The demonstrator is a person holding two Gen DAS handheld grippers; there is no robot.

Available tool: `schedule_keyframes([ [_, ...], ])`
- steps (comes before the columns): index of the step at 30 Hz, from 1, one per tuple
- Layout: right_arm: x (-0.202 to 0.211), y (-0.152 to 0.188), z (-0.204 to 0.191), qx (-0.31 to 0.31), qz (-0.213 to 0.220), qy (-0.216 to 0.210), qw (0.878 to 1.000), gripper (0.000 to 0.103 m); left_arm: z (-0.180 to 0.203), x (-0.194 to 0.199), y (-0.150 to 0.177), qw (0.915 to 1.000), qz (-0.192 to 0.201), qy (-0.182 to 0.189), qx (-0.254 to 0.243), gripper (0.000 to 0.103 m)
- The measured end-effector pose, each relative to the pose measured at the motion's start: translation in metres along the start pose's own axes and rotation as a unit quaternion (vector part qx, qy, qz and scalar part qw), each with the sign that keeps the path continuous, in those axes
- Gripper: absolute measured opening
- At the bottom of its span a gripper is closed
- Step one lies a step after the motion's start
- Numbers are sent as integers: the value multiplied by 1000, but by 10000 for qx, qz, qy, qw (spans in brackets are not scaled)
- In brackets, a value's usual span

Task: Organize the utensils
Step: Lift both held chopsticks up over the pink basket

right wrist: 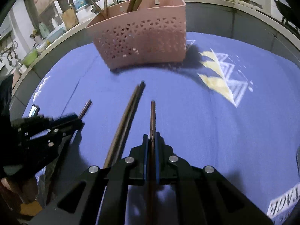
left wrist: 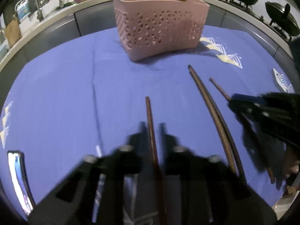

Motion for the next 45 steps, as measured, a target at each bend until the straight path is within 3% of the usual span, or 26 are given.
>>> schedule_keyframes([
  [3,-2,-7,1,-71,-104,-139,9998,5,-1,4,-4,9998,21,133,163,5],
  [5,13,-12,5,-255,87,-356,9990,5,3,21,-11,9993,269,241,137,5],
  [11,110,-40,22,-579,1509,-769,9838,5,15,103,-44,9892,1268,730,102,4],
  [14,158,-49,27,-594,2236,-748,9700,5,25,145,-57,9803,1781,849,25,5],
  [17,181,-51,28,-593,2612,-609,9615,5,36,166,-62,9743,2088,830,-156,5],
  [21,174,-48,24,-548,2608,-417,9629,5,38,162,-67,9748,2119,661,-244,5],
  [27,174,-58,15,-510,2498,-538,9654,5,36,166,-73,9759,2027,795,-159,5],
  [33,203,-105,2,-322,2711,-659,9597,5,33,215,-141,9659,2485,640,-349,5],
  [37,224,-157,-14,-118,2968,-602,9530,5,33,235,-195,9596,2742,424,-467,5],
  [40,232,-193,-22,-57,3211,-466,9459,5,29,239,-235,9550,2921,281,-419,5],
  [45,210,-229,-31,-24,3342,-280,9421,5,15,210,-264,9531,3002,43,-372,5],
])
Point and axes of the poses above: each gripper's, at about its wrist camera, not at the fingertips, and x roughly against the way its jaws point, z to its right, y to its underside, the point moved 7 cm from there along -x, roughly the way its jaws point, and after that the axes turned 12 degrees about y, right-handed, at the moved point
